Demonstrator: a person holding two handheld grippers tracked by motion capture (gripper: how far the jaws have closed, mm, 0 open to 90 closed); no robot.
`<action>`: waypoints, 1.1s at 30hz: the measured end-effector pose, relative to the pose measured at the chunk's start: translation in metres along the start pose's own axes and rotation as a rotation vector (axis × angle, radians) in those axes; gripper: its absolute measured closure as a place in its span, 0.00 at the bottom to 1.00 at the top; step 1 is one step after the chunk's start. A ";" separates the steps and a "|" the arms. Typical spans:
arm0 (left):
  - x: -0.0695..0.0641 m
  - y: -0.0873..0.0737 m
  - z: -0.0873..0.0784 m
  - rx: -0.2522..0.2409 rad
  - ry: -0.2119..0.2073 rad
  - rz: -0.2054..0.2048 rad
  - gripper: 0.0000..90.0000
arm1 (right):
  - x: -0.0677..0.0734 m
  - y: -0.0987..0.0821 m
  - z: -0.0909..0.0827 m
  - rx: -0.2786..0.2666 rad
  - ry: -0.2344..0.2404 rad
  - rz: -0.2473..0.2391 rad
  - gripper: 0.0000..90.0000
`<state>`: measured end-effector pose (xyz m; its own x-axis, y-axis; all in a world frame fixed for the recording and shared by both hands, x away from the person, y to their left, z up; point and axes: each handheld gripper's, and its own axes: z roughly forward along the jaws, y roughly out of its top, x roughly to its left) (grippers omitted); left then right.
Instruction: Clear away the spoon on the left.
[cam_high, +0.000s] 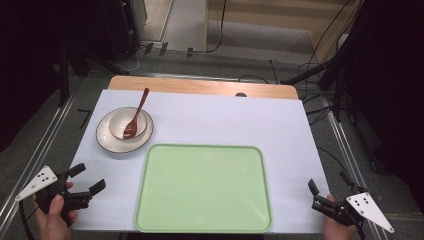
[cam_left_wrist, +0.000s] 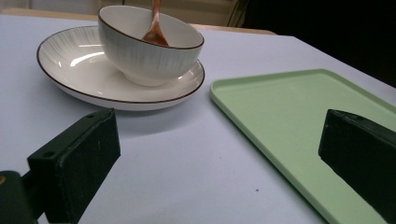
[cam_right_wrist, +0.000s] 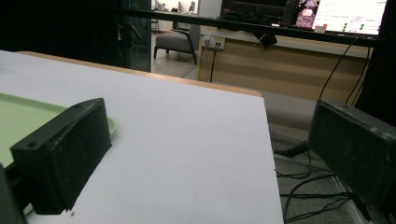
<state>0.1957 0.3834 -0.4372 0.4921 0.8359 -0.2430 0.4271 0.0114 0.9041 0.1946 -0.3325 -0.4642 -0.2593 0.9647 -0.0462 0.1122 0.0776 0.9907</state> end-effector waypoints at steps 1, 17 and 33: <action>0.000 0.001 0.001 0.002 0.002 -0.007 0.00 | 0.000 0.000 0.000 0.000 -0.001 -0.001 0.00; -0.011 0.038 0.028 0.044 -0.007 -0.018 0.00 | 0.000 0.000 0.000 -0.002 -0.003 0.000 0.00; -0.009 0.073 0.059 0.040 -0.044 -0.013 0.00 | 0.001 0.000 0.000 0.000 -0.003 -0.002 0.00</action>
<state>0.2671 0.3447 -0.3896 0.5186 0.8109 -0.2711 0.4634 -0.0001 0.8861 0.1943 -0.3320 -0.4645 -0.2569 0.9652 -0.0488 0.1119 0.0798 0.9905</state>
